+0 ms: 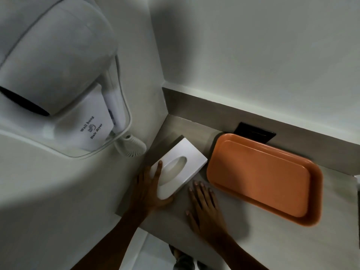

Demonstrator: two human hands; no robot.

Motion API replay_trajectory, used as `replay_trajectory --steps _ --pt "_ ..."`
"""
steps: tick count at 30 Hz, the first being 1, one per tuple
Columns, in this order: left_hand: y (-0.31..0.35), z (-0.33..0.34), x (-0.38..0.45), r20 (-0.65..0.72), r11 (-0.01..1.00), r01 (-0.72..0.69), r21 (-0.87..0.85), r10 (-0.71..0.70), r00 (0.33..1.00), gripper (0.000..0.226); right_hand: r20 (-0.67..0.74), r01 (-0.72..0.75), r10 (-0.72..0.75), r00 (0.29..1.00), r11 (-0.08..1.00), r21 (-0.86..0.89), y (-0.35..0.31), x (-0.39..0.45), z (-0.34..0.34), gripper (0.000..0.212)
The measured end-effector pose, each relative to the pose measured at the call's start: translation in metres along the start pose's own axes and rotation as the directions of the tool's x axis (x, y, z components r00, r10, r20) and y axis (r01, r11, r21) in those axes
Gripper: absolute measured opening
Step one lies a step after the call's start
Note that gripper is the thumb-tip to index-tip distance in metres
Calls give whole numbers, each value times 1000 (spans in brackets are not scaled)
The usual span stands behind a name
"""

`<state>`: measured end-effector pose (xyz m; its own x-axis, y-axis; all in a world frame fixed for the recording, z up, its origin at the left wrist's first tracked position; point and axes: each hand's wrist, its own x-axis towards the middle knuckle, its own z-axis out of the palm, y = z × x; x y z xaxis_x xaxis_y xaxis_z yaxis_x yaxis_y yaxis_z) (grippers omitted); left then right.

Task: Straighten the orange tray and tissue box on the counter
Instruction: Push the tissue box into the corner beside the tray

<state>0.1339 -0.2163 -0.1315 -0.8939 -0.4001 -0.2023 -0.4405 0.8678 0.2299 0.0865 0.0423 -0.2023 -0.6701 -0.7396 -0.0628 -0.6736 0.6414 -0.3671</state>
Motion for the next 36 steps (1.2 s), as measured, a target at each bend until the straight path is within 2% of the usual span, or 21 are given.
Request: replay_trajectory --steps 6,15,32,36 --pt "17 1 3 -67 987 146 -64 -150 986 137 18 -11 11 1000 1000 -11 1 0 3 82" --pt "56 -21 63 -67 927 308 -213 -328 942 130 41 -19 20 999 1000 -11 0 1 -2 79" --pt "63 -16 100 -167 955 245 -165 -272 948 126 -46 -3 3 999 1000 -9 -2 0 0 79" --pt "60 -17 93 -165 973 135 -190 -167 972 113 -87 163 -160 983 986 29 -7 8 -8 71"
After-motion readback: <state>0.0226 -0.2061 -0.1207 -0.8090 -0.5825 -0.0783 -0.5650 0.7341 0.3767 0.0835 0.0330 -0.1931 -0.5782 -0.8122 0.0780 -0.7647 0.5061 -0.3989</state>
